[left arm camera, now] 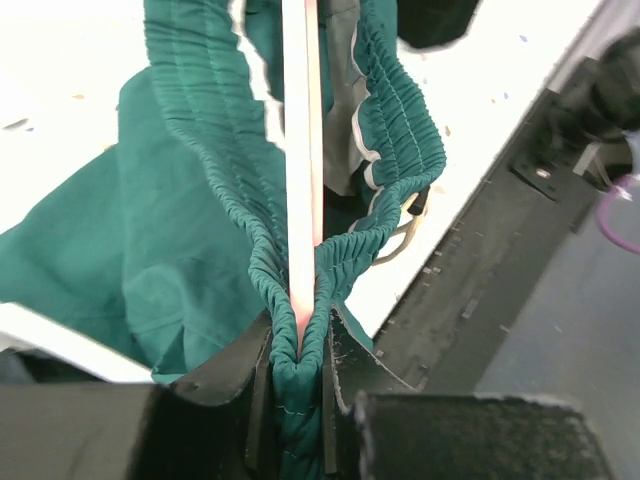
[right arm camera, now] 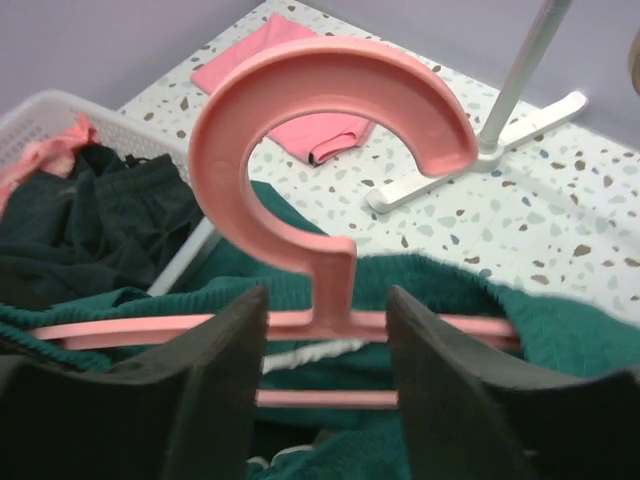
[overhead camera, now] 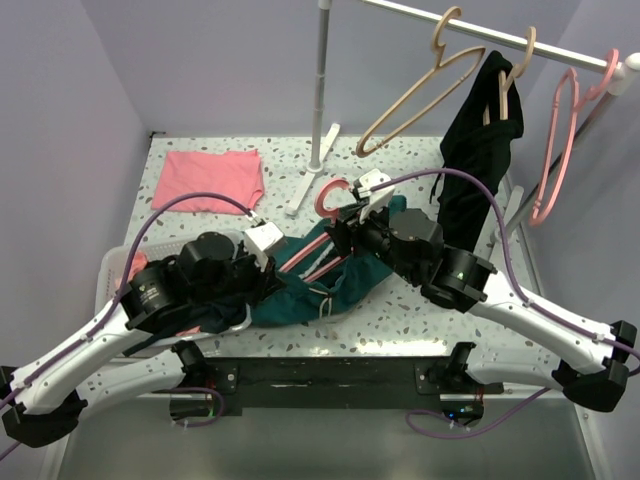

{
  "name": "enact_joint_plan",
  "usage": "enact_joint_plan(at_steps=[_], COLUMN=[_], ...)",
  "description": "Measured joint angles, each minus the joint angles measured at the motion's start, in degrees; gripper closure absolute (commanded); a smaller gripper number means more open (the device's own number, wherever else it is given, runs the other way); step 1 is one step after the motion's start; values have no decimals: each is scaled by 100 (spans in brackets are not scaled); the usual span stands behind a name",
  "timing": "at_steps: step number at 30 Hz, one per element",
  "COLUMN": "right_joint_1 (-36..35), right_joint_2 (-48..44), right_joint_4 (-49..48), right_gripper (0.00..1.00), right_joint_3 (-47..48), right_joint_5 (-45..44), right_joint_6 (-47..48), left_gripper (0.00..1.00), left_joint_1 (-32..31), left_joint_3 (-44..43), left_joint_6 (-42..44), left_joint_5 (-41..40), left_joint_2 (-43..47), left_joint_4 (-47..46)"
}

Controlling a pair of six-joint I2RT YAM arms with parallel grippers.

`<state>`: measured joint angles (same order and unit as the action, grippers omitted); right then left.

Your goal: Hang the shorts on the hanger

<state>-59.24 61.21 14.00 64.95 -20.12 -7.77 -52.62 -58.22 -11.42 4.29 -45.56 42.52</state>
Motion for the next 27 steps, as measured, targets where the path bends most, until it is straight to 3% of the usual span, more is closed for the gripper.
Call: enact_joint_plan(at_steps=[1,5,19,24,27], right_joint_1=[0,-2,0,0,0], right_joint_2=[-4,-114,-1241,-1528,-1641], right_joint_4=[44,269,1058,1270,1388], right_gripper=[27,19,15,15,15], right_joint_3=[50,214,452,24,-254], right_joint_5=[-15,-186,-1491,-1534,-1504], right_joint_6=[-17,-208,-1198,-1462,-1598], left_gripper=[100,100,100,100,100], left_joint_1=[0,2,0,66,435], left_joint_3=[0,0,-227,-455,-640], left_joint_6=[0,-2,-146,-26,133], left_joint_5=[-107,-452,-1867,-2258,-2124], left_joint_2=[-9,-24,-243,-793,-1231], left_joint_4=[0,0,11,-234,-503])
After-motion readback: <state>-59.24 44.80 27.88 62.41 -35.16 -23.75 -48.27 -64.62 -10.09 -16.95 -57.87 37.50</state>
